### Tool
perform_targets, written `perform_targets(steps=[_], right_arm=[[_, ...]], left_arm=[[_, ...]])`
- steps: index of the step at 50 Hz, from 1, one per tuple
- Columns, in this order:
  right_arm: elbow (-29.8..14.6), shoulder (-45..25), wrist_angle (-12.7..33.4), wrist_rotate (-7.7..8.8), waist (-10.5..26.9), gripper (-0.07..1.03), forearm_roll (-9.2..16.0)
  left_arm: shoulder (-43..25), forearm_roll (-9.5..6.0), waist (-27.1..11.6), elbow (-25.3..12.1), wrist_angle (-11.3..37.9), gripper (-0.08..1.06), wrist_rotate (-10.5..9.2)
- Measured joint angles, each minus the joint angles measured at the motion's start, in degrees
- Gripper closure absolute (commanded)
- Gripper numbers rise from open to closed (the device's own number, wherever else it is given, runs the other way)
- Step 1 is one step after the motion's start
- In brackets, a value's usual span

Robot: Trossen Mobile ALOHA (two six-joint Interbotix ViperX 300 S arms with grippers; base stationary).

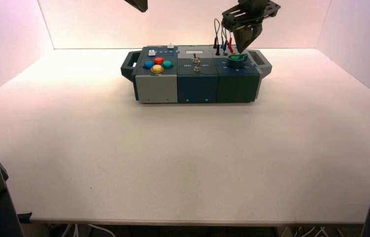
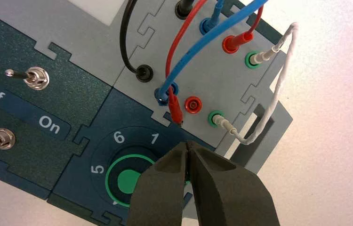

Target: Turn the knob to position 3.

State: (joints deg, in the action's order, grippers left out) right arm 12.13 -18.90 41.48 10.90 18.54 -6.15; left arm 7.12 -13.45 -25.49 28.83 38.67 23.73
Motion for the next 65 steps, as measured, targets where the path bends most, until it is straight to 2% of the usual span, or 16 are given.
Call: perform_targets(steps=[28, 65], right_arm=[[0.18, 0.0, 4.39, 0.0, 0.0, 0.98, -2.72], [0.18, 0.0, 11.51, 0.0, 0.0, 0.98, -2.72]], left_arm=[[0.0, 0.0, 0.0, 0.0, 1.14, 1.01, 0.0], [0.0, 0.0, 0.0, -0.09, 1.76, 1.01, 0.0]])
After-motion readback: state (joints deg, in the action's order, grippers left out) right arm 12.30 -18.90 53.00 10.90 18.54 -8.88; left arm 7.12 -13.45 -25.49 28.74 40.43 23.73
